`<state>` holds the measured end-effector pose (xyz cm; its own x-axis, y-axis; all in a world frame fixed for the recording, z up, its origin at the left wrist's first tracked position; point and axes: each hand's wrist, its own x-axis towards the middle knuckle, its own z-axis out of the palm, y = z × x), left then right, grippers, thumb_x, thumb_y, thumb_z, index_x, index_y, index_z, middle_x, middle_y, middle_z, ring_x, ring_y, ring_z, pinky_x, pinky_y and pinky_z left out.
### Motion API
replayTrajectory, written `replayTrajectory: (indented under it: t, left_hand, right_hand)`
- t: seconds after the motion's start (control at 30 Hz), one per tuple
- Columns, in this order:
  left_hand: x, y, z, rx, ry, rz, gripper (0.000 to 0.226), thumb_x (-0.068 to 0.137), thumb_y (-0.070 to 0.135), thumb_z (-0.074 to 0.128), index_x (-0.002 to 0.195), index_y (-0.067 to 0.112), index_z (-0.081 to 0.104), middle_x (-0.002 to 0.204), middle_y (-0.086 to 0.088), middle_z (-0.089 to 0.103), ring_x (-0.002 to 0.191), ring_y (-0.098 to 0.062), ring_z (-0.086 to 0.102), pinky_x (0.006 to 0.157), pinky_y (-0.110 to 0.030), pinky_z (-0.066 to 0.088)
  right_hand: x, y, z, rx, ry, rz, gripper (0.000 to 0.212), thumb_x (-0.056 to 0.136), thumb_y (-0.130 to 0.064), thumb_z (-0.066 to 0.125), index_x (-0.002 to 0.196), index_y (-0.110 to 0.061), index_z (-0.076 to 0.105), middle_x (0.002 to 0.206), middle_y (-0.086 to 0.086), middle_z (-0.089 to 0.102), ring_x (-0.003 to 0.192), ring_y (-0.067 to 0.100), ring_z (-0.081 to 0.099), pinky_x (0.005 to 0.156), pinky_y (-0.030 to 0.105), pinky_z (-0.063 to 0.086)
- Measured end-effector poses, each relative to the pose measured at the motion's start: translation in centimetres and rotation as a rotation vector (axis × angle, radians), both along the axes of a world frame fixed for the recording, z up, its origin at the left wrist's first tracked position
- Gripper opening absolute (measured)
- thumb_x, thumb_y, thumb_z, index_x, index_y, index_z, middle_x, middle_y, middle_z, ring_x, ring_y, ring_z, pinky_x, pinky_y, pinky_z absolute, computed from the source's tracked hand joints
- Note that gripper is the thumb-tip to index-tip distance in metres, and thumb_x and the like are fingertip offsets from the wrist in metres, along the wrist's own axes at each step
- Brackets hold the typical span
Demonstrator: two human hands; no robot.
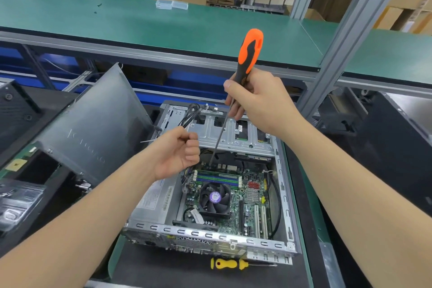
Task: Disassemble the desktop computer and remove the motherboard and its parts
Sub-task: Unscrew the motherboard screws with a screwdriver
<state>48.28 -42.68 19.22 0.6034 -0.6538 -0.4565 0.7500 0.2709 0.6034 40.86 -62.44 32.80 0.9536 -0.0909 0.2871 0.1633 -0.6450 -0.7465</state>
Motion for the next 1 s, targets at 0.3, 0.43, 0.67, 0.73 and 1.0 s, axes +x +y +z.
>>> replayTrajectory:
  t: [0.3, 0.43, 0.67, 0.73, 1.0]
  left_hand:
    - [0.0, 2.1, 0.1, 0.213, -0.385, -0.026, 0.022, 0.094, 0.016, 0.052, 0.089, 0.003, 0.068, 0.06, 0.003, 0.019, 0.049, -0.015, 0.016, 0.045, -0.027, 0.018]
    - [0.3, 3.0, 0.5, 0.268, -0.754, -0.181, 0.029, 0.091, 0.02, 0.06, 0.114, 0.011, 0.075, 0.059, 0.003, 0.019, 0.052, -0.017, 0.014, 0.049, -0.028, 0.016]
    - [0.9, 3.8, 0.6, 0.507, -1.215, -0.368, 0.023, 0.097, 0.051, 0.066, 0.103, 0.034, 0.08, 0.064, -0.022, 0.034, 0.06, -0.035, 0.033, 0.064, -0.03, 0.031]
    - [1.1, 3.9, 0.4, 0.552, -1.267, -0.341, 0.027, 0.093, 0.057, 0.065, 0.097, 0.034, 0.08, 0.059, -0.011, 0.034, 0.056, -0.025, 0.032, 0.062, -0.032, 0.03]
    - [1.5, 3.7, -0.5, 0.69, -1.412, -0.303, 0.012, 0.088, 0.041, 0.08, 0.084, 0.03, 0.08, 0.048, 0.008, 0.029, 0.049, -0.012, 0.027, 0.054, -0.028, 0.023]
  right_hand:
    - [1.2, 2.1, -2.1, 0.075, 0.004, 0.059, 0.021, 0.1, -0.03, 0.056, 0.094, -0.011, 0.063, 0.072, 0.004, 0.074, 0.058, 0.022, 0.072, 0.057, 0.032, 0.058]
    - [2.2, 3.4, -3.5, 0.106, 0.027, 0.096, 0.021, 0.1, -0.031, 0.056, 0.094, -0.011, 0.062, 0.071, 0.003, 0.073, 0.057, 0.025, 0.072, 0.053, 0.034, 0.057]
    - [3.4, 4.9, -6.4, 0.156, 0.085, 0.17, 0.018, 0.1, -0.031, 0.056, 0.097, -0.013, 0.058, 0.071, 0.004, 0.071, 0.054, 0.026, 0.07, 0.049, 0.034, 0.055]
    - [3.6, 5.0, -7.5, 0.175, 0.114, 0.194, 0.017, 0.1, -0.03, 0.056, 0.098, -0.012, 0.055, 0.07, 0.005, 0.071, 0.052, 0.03, 0.069, 0.047, 0.036, 0.055]
    - [4.6, 4.9, -11.3, 0.24, 0.214, 0.221, 0.018, 0.097, -0.036, 0.056, 0.096, -0.018, 0.052, 0.07, 0.008, 0.073, 0.051, 0.032, 0.069, 0.051, 0.035, 0.052]
